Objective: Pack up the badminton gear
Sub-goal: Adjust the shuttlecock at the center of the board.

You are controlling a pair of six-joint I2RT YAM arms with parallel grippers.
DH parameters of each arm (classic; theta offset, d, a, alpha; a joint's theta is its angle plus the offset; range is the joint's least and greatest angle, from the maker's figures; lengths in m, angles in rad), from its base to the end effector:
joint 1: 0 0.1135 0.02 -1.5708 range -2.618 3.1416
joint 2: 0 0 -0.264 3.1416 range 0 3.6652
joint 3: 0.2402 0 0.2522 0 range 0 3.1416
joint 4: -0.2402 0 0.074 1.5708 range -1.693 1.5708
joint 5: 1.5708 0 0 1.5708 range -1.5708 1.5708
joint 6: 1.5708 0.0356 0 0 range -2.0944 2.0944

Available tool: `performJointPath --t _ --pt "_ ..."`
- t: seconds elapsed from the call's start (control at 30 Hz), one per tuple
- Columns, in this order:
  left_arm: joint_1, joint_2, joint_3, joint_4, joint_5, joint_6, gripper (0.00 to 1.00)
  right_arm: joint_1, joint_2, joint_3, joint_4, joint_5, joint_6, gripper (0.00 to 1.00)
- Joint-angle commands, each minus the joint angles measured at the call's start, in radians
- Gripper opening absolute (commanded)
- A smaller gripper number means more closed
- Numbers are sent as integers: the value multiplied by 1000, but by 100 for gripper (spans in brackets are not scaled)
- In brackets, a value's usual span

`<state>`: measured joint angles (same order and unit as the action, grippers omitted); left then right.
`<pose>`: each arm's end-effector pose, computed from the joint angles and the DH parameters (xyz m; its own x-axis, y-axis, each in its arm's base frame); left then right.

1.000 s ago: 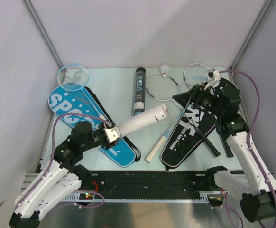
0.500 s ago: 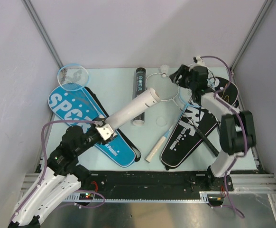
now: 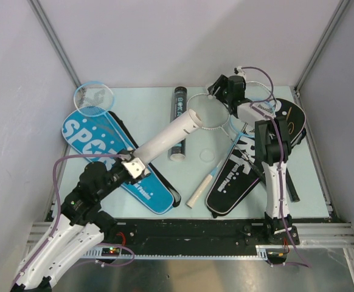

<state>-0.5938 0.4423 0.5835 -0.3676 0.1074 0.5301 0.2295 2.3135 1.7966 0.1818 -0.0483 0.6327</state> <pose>0.0991 -0.0715 0.2958 0.1645 0.4955 -0.8529 0.6487 0.5970 0.4720 0.5299 0.1256 0.2030 -0.4189 0.5087 -0.7522 -0.0297 0.8202 0.5712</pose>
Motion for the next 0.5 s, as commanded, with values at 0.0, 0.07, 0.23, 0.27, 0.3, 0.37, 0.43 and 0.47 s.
performJointPath --t 0.0,0.07,0.23,0.27,0.3,0.37,0.43,0.47 --pt "-4 -12 29 83 -11 -17 23 6 85 141 -12 38 63 67" --pt "-4 -13 35 82 -8 -18 23 9 127 184 -26 38 84 67" --pt "-4 -17 49 81 -6 -20 23 6 201 220 -34 40 170 66" --pt "-4 -17 51 82 -8 -20 23 4 213 223 -28 35 192 66" --pt "-4 -17 53 81 -8 -18 23 3 220 226 -20 30 208 65" --pt "-4 -17 54 81 -12 -16 24 0 236 238 -21 23 236 65" --pt "-4 -17 55 81 -13 -13 24 -2 250 266 -56 26 255 64" --pt "-4 -16 56 82 -14 -12 24 -3 258 279 -70 27 261 64"
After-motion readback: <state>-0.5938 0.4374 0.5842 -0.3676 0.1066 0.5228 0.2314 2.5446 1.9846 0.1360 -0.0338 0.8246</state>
